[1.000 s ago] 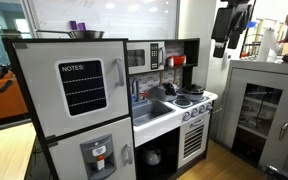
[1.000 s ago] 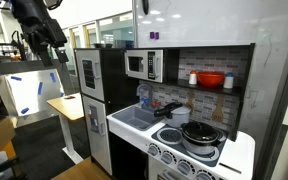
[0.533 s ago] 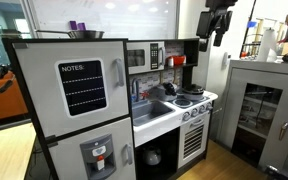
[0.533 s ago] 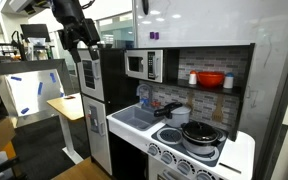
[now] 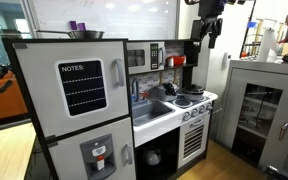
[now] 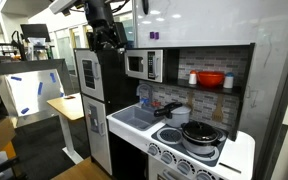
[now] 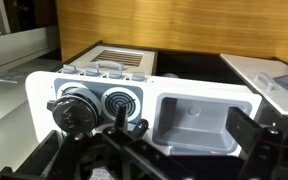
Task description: Uncover the pot and put the lid on the stovetop
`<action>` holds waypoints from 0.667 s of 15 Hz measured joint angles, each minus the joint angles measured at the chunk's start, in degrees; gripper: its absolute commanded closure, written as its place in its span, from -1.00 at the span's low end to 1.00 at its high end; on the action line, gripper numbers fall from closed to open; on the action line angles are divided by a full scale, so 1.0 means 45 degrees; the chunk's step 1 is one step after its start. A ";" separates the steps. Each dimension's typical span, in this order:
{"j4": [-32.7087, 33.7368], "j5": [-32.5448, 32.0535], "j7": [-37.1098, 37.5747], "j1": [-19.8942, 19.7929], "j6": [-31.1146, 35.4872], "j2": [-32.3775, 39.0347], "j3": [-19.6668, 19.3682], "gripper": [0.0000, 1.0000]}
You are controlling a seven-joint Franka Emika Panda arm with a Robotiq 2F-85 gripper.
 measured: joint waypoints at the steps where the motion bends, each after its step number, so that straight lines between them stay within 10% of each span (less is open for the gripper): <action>1: 0.0157 0.0058 0.0000 -0.0021 -0.0064 0.0245 -0.0006 -1.00; 10: 0.0358 0.0129 0.0000 -0.0024 -0.0223 0.0435 0.0004 -1.00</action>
